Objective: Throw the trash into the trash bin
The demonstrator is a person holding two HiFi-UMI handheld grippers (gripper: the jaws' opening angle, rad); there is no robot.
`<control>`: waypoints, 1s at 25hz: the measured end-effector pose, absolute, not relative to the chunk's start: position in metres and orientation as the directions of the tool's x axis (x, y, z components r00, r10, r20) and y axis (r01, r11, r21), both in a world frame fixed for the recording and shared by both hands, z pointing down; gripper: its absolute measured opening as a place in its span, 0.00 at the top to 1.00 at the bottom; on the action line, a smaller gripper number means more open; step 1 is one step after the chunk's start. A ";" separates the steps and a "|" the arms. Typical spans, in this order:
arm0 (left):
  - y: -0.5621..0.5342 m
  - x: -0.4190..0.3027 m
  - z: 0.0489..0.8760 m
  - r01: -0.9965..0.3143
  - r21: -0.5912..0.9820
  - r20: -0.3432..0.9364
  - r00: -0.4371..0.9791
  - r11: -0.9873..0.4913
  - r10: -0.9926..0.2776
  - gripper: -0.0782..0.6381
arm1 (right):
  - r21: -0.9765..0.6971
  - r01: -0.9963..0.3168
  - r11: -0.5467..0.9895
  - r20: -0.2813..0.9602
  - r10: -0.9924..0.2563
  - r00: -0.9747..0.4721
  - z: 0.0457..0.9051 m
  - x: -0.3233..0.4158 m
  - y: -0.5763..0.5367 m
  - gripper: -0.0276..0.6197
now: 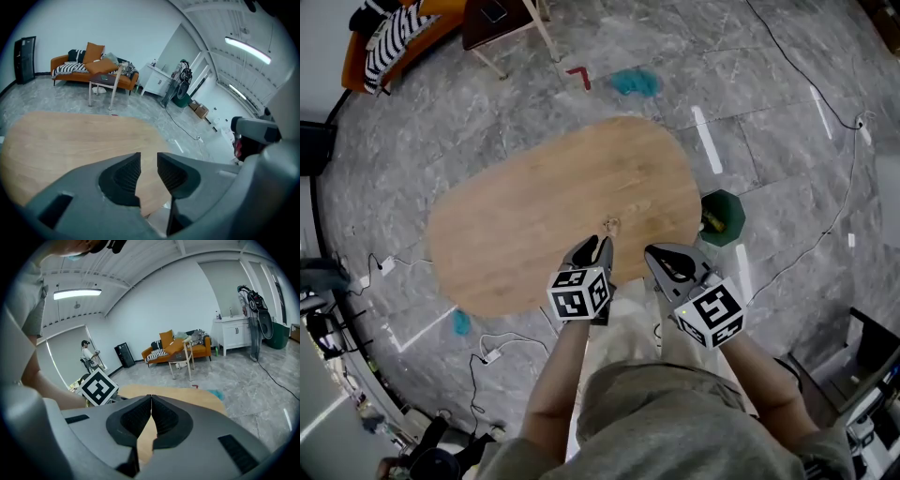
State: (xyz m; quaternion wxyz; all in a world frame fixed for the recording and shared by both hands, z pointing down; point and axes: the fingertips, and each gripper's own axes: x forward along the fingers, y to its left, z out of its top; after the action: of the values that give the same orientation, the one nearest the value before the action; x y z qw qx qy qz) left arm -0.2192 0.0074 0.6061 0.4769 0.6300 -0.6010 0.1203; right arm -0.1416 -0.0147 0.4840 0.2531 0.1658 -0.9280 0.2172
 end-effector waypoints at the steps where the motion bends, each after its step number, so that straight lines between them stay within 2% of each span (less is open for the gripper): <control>1: 0.008 -0.220 0.613 -0.873 0.455 0.731 0.253 0.176 -0.634 0.74 | -0.323 -0.418 0.849 0.546 -0.193 -0.815 0.488 -0.143 -0.014 0.94; 9: 0.001 -0.222 0.668 -0.870 0.454 0.762 0.267 0.193 -0.590 0.57 | -0.356 -0.445 0.822 0.581 -0.178 -0.794 0.521 -0.149 -0.016 0.94; 25: -0.005 -0.210 0.759 -0.887 0.405 0.826 0.252 0.220 -0.504 0.49 | -0.425 -0.495 0.758 0.603 -0.170 -0.779 0.569 -0.154 -0.017 0.94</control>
State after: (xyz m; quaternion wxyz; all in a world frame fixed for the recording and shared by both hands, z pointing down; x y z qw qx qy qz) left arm -0.2099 -0.0048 0.7587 0.5199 0.5965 -0.5830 0.1843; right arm -0.1537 -0.0170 0.5688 0.2758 0.1854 -0.8960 0.2945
